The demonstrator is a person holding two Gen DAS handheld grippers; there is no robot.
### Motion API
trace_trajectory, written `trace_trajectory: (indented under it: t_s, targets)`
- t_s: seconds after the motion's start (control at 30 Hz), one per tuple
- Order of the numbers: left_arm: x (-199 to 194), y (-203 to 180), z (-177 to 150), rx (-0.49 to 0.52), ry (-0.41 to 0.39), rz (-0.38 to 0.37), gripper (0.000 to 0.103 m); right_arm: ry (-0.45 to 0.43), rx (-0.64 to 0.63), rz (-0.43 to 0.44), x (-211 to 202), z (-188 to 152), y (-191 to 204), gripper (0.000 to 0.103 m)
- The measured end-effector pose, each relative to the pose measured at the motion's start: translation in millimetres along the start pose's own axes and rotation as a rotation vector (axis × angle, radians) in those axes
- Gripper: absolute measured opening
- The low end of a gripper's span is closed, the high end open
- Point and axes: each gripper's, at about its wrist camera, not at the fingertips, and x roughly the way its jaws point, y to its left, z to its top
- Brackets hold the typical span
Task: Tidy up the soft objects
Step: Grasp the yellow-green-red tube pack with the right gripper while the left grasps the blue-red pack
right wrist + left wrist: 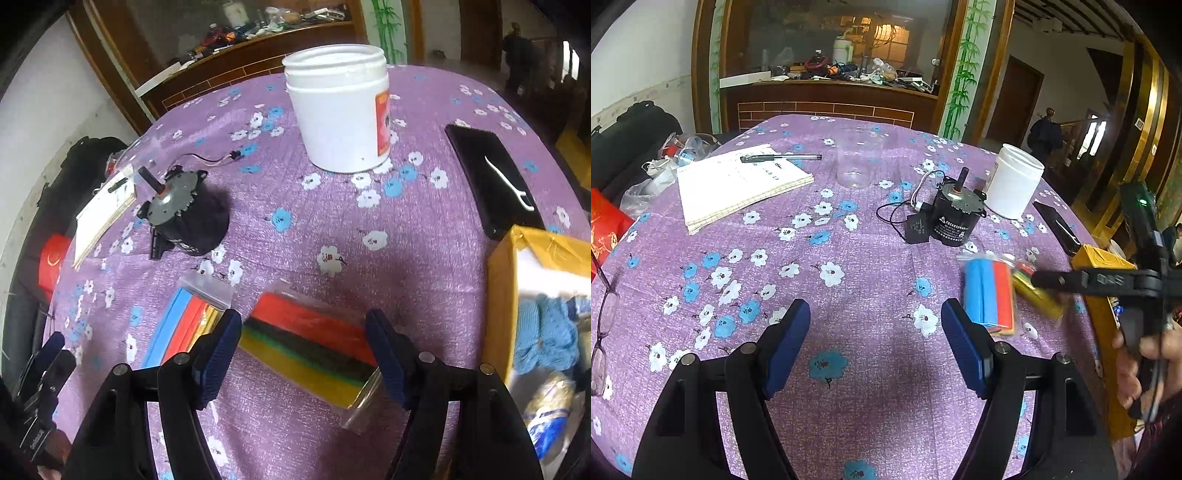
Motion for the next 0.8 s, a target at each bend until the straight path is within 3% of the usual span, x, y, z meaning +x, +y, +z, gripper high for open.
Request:
trace_trajectory:
  t_s: [0.1,0.23,0.37,0.53,0.6,0.63,0.67,0.7,0.8]
  targets:
    - [0,-1,0,0.005,-0.001,0.001,0.073,0.052,0.006,0.122,-6,-11,9,0.075]
    - [0,-2,-1,0.006,0.004,0.005,0.073,0.085,-0.034,0.143,-16,-21,20,0.075]
    - [1,-2,-2,0.01,0.006,0.006,0.073,0.013,-0.093,-0.038,-18,-16,24,0.075]
    - [1,-3,-2,0.018,0.005,-0.002,0.073,0.051,-0.097,-0.018,2,-22,30,0.075]
    - [1,-4,-2,0.02,0.006,-0.003,0.073,0.041,-0.122,-0.089,8,-28,36,0.071]
    - [1,-4,-2,0.021,0.007,-0.003,0.073,0.034,-0.123,-0.114,9,-30,36,0.064]
    - [1,-4,-2,0.022,0.008,-0.005,0.073,0.013,-0.134,-0.151,7,-33,37,0.051]
    - [2,-5,-2,0.026,0.009,-0.006,0.073,0.003,-0.136,-0.168,6,-34,37,0.047]
    - [2,-8,-3,0.035,0.01,-0.016,0.073,-0.022,-0.092,-0.152,3,-36,35,0.042]
